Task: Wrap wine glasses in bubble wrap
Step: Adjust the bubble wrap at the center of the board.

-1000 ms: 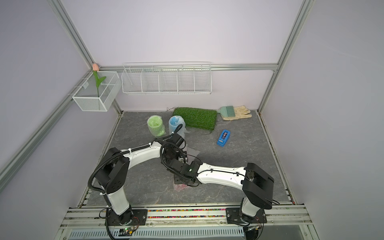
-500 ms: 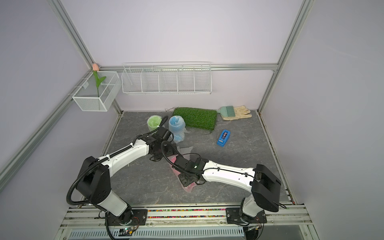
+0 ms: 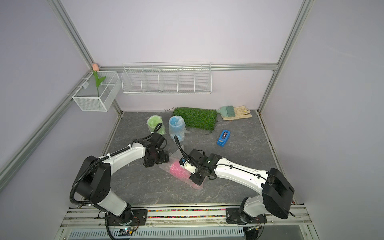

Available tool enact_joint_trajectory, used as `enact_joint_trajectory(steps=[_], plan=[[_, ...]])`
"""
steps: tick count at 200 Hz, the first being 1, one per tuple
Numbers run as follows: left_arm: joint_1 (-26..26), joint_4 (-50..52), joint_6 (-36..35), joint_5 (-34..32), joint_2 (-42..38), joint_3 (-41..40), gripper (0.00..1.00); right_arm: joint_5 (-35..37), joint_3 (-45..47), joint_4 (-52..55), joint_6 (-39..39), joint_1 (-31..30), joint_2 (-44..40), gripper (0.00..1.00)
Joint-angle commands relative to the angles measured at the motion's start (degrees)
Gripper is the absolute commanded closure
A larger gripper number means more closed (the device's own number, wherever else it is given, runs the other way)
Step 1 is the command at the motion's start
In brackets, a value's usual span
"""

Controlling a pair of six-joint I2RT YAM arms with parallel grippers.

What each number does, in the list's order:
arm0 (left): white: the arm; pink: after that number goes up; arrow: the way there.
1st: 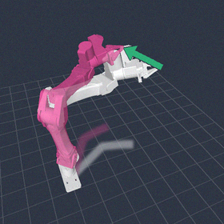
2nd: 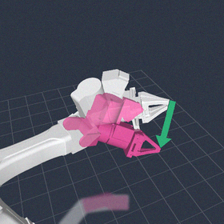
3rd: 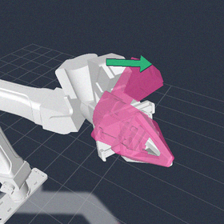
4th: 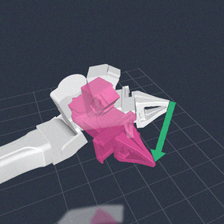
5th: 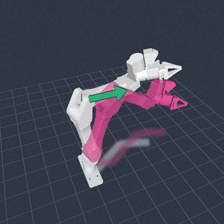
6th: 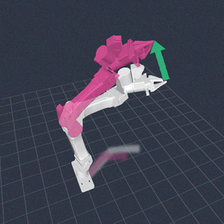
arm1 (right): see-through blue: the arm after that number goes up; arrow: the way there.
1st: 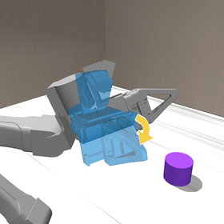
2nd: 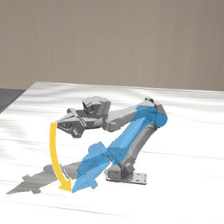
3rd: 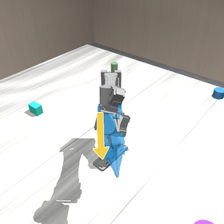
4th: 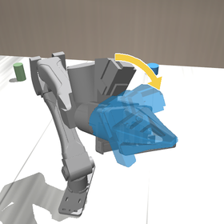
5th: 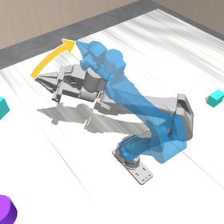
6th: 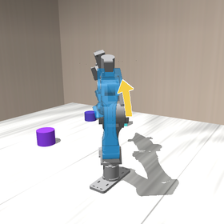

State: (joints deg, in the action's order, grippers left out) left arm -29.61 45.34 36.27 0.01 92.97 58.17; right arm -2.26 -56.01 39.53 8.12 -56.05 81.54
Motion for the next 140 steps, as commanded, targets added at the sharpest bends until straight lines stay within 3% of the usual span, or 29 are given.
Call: enact_joint_trajectory(steps=[1,38,62,80,110,140], plan=[[1.02,1.49,-1.64,-1.73,-1.46,-0.79,0.04,-3.88,2.04,0.46,13.67,0.16,-1.89,0.93],[1.28,8.04,-7.91,-5.9,-10.25,3.9,0.05,-1.88,3.73,-0.48,23.23,0.25,-4.69,0.93],[1.3,8.75,-13.45,0.16,-11.83,8.88,0.05,0.09,5.14,-1.82,27.37,0.25,-6.35,0.93],[1.3,8.05,-17.25,7.79,-9.74,12.42,0.06,1.15,5.3,-2.6,29.33,0.33,-6.67,0.93],[0.67,16.04,-15.79,7.21,-0.97,21.45,0.11,2.26,5.28,-2.78,29.34,0.5,-5.63,0.93],[-1.04,14.82,-14.21,7.88,3.06,21.67,0.2,2.7,5.25,-3.59,29.1,0.62,-5.35,0.93]])
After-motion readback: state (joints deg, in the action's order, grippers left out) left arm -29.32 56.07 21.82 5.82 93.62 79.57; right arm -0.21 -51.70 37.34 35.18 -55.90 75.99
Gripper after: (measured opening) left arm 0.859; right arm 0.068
